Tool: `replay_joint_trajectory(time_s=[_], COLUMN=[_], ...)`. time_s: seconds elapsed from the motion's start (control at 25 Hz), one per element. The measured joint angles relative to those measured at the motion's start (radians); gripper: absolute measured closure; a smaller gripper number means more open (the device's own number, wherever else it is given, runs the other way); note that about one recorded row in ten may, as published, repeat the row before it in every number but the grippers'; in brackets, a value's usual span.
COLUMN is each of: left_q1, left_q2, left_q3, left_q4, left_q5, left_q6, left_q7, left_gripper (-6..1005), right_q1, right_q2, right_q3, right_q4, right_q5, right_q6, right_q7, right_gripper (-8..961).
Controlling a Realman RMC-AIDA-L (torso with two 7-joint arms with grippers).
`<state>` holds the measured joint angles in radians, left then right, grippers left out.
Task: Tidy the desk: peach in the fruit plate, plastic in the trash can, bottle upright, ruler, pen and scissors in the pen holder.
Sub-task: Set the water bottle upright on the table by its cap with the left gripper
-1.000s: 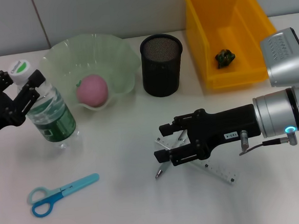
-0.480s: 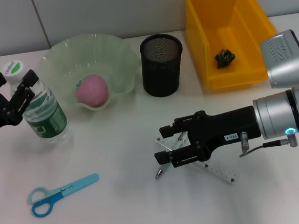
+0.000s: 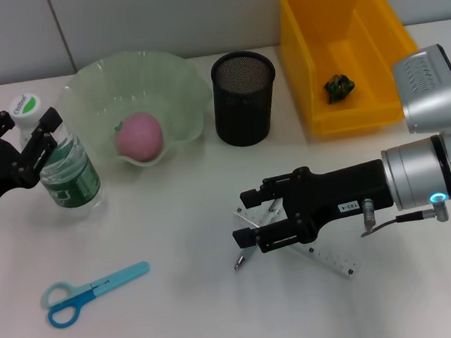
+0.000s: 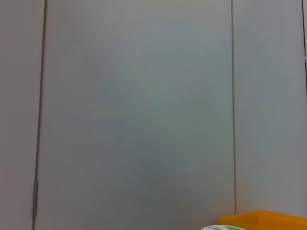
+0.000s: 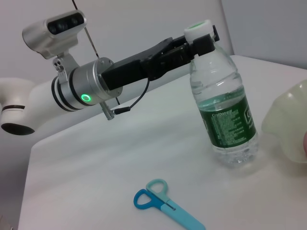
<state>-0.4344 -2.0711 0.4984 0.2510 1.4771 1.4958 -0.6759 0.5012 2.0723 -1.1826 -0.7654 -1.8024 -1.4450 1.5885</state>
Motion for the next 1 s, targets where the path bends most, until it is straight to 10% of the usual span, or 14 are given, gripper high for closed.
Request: replay_joint_trajectory(time_s=[1.0], left_q1=[-0.016], left_q2=[0.0], left_q3=[0.009], left_q4=[-0.004], left_q5=[0.006], left_q6=[-0.066], left_q7=[0.007], left_gripper=[563], right_q1=[0.006], right_q2=[-0.001], right_q3=[0.0], right_q4=[0.0], right_q5=[0.0], right_q6=[0.002], right_q7=[-0.001], right_gripper=[211])
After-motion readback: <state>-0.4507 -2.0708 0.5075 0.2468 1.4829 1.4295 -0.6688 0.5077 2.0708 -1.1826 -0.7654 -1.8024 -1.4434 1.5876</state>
